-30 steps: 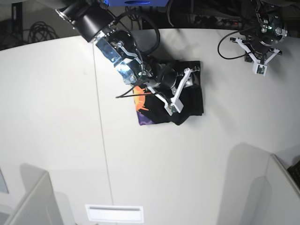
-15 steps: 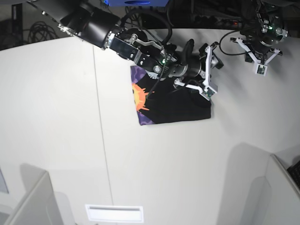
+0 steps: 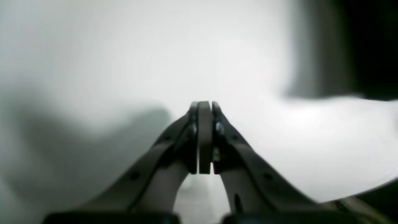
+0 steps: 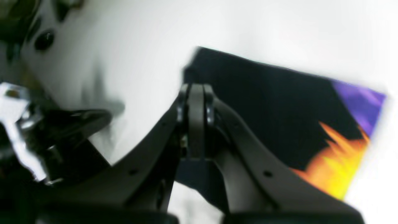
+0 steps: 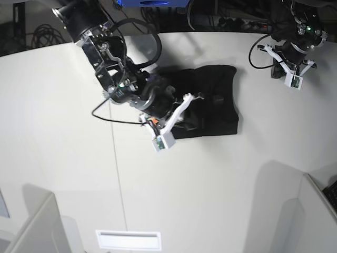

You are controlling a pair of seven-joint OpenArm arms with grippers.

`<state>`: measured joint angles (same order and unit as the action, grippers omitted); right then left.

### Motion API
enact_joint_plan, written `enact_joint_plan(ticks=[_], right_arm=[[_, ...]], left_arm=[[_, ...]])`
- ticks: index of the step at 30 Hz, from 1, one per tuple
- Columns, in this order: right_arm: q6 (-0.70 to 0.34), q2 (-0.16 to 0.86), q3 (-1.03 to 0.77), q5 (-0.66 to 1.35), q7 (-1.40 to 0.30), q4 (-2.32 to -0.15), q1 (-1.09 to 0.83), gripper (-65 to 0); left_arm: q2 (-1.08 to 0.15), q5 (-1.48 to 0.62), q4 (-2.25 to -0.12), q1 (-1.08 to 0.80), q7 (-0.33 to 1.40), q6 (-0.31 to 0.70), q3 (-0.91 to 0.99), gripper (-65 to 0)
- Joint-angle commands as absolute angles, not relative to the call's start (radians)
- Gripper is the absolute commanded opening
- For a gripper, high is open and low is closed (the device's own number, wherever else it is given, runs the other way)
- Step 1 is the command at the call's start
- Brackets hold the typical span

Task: Fold the T-shirt properly
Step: 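Flatten the folded bundle with both grippers, then release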

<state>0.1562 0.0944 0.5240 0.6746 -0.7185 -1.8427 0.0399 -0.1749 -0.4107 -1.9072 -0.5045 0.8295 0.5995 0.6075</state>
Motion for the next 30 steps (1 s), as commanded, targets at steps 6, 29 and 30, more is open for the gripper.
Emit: enact_joint_plan(ticks=[6, 29, 30], right_arm=[[0.147, 0.104, 0.349, 0.679, -0.699, -1.882, -0.048, -65.0], [0.147, 0.213, 0.323, 0.679, -0.697, -1.882, -0.113, -65.0], [0.147, 0.213, 0.312, 0.679, -0.697, -1.882, -0.114, -65.0]], left_arm=[[-0.188, -0.634, -1.934, -0.498, 0.812, 0.599, 0.607, -61.7], [-0.128, -0.808, -1.481, -0.174, 0.805, 0.518, 0.331, -5.6], [-0.122, -0.808, -1.465, -0.165, 0.806, 0.516, 0.328, -5.9]])
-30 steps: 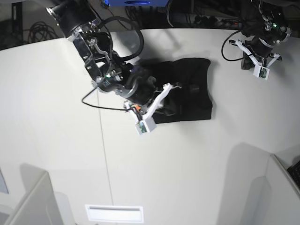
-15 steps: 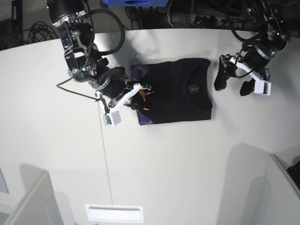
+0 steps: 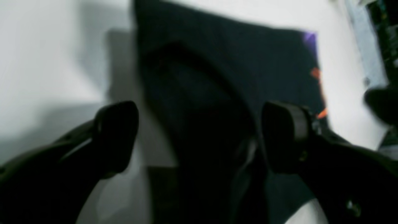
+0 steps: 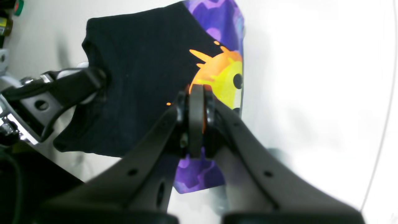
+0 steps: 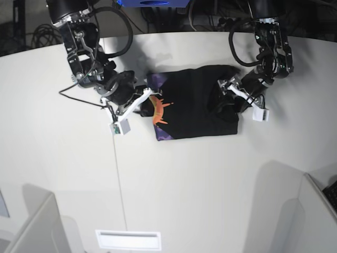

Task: Fold the T-shirt properly
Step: 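Flatten the folded bundle with both grippers, then release, then grasp the bundle with the left gripper and rotate it upright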

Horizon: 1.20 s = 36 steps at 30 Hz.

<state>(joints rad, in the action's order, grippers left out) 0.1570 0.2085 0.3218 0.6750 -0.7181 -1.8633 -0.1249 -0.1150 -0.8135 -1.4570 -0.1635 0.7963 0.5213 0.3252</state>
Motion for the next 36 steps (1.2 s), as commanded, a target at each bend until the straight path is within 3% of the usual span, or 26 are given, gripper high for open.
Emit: enact_joint_plan(ticks=[1, 8, 12, 16, 20, 21, 36], right_arm=[[0.147, 0.213, 0.303, 0.680, -0.697, -1.882, -0.122, -65.0], [0.143, 0.213, 0.216, 0.680, -0.697, -1.882, -0.154, -65.0], [0.045, 0.211, 0.153, 0.682, -0.697, -1.882, -0.183, -65.0], [-0.001, 0.200, 0.042, 0.682, -0.697, -1.882, -0.231, -65.0], [-0.001, 0.200, -0.059, 0.682, -0.697, -1.882, -0.277, -65.0], [-0.001, 0.202, -0.090, 0.682, -0.697, -1.882, -0.289, -65.0], [-0.010, 0.202, -0.426, 0.682, -0.697, -1.880, -0.424, -65.0]], left_arm=[[-0.114, -0.808, -1.449, -0.156, 0.808, 0.509, 0.328, -6.1], [-0.116, -0.808, -1.389, -0.136, 0.803, 0.447, 0.254, -7.2], [-0.116, -0.802, -1.382, -0.137, 0.805, 0.446, 0.231, -10.7], [-0.113, -0.682, -1.377, -0.136, 0.809, 0.441, 0.231, -32.4], [-0.110, -0.526, -1.386, -0.136, 0.812, 0.430, 0.229, -61.4], [-0.108, -0.498, -1.386, -0.136, 0.819, 0.430, 0.228, -65.0], [-0.229, -0.213, -1.395, -0.036, 0.851, 0.430, -0.188, -65.0]])
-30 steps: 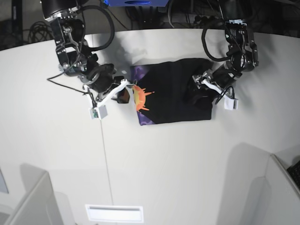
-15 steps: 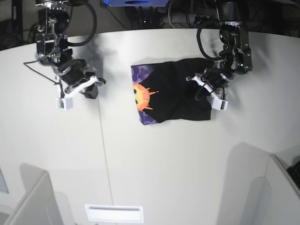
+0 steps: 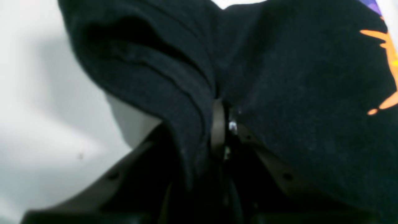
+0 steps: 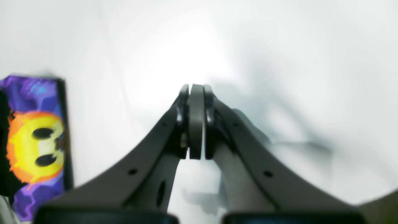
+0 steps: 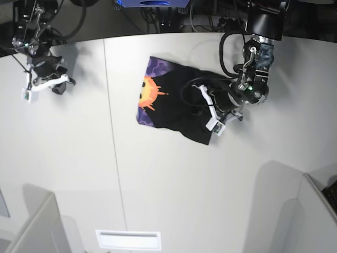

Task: Fold the T-shirt properly
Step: 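Grasp the bundle with the left gripper and rotate it upright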

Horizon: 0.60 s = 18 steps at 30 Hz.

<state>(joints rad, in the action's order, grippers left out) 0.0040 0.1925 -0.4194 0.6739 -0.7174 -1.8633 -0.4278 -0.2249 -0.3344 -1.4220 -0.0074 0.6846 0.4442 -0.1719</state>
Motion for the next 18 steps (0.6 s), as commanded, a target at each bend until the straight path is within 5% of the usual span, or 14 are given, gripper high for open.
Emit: enact_joint_plan(ticks=[1, 10, 18], right_arm=[[-0.030, 0.202, -0.441, 0.682, -0.697, -1.879, -0.432, -65.0], [-0.177, 0.136, -0.602, 0.676, -0.705, -1.874, -0.440, -65.0], [-0.183, 0.139, -0.607, 0.674, -0.700, -1.862, -0.455, -65.0]], left_arm=[[-0.240, -0.199, -1.395, -0.027, 0.851, 0.430, -0.226, -65.0], [-0.351, -0.157, -1.395, 0.096, 0.846, 0.433, -0.481, -65.0], [-0.424, -0.157, -1.440, 0.266, 0.843, 0.433, -0.753, -65.0]])
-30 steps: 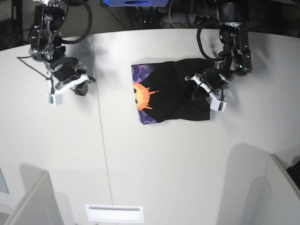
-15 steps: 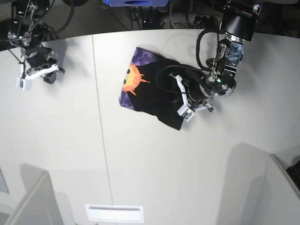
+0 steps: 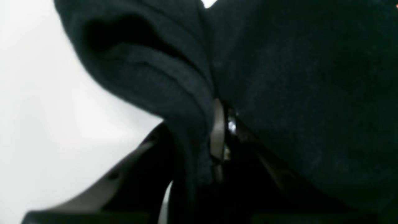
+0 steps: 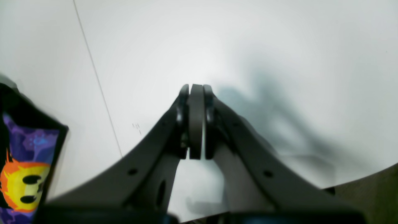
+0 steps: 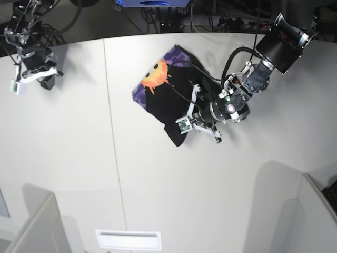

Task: Fold the T-shirt properly
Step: 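Grasp the bundle with the left gripper and rotate it upright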

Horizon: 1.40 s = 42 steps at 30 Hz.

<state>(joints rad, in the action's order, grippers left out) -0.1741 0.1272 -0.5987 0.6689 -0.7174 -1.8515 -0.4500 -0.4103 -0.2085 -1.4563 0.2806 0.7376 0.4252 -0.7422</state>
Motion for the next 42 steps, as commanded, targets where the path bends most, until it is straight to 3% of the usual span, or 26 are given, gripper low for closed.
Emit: enact_joint_plan(ticks=[1, 19, 24, 32, 42], right_arm=[[-0.183, 0.139, -0.607, 0.674, -0.700, -1.851, -0.455, -65.0], [-0.179, 0.137, -0.607, 0.674, -0.699, -1.761, -0.483, -65.0], [-0.177, 0.136, -0.607, 0.674, -0.705, -1.761, -0.487, -65.0], [-0.176, 0.108, -0.608, 0.674, -0.699, -1.759, -0.503, -65.0], [-0.176, 0.108, -0.607, 0.674, -0.699, -1.759, -0.519, -65.0]], left_arm=[[-0.427, -0.157, -1.448, 0.286, 0.843, 0.433, -0.774, -65.0], [-0.424, -0.157, -1.445, 0.588, 0.558, 0.435, -1.175, -65.0], [-0.420, -0.145, -1.374, 0.647, 0.444, 0.503, -1.270, -65.0], [-0.361, 0.028, -1.241, 0.648, 0.254, 0.559, -1.280, -65.0], [-0.285, 0.038, -1.221, 0.647, 0.251, 0.559, -1.291, -65.0]])
